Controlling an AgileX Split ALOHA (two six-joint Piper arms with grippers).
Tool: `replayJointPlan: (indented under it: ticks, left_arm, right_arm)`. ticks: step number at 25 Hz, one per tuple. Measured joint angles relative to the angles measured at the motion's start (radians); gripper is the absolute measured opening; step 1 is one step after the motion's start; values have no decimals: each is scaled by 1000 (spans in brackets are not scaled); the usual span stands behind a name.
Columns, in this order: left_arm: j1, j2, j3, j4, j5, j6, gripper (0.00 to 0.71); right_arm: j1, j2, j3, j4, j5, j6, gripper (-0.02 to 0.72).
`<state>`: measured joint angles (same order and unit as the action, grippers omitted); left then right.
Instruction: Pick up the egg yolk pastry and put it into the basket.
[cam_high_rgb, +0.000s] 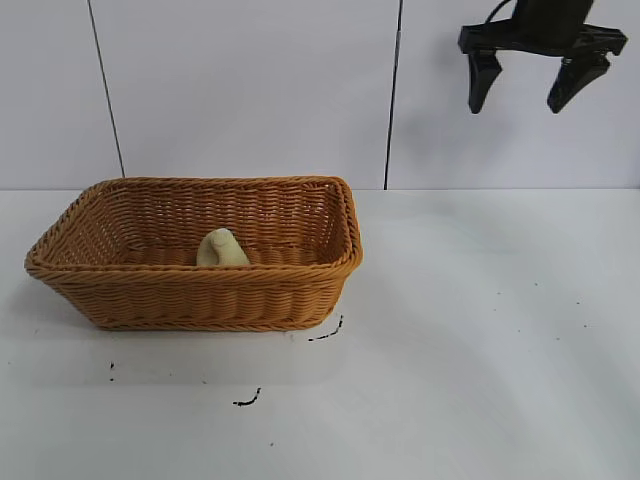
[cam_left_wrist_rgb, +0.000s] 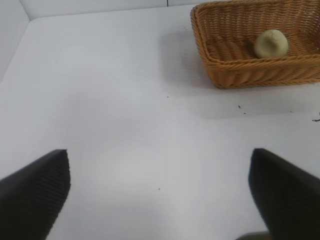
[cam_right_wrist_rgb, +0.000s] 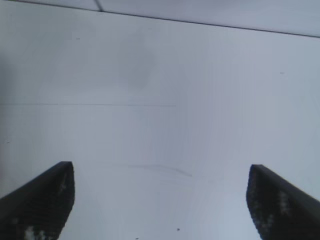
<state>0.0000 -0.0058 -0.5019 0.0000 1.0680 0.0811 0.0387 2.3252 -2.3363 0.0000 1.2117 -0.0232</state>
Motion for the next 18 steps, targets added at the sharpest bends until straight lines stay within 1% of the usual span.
replayJointPlan:
  ticks: [2,6,9,13,18]
  left_arm:
    - [0,0,0,0,0,0,697]
    - [0,0,0,0,0,0,697]
    - [0,0,0,0,0,0,697]
    - [0,0,0,0,0,0,697]
    - [0,0,0,0,0,0,697]
  right_arm:
    - [-19,0,0,10,1,0,668]
    - [-21,0,1,21,2,0,668]
    - [-21,-28,46,24,1,-3,668]
    - [-21,-126,183,25,2,-13,668]
    - [-21,-333,418,26,1,-24,668]
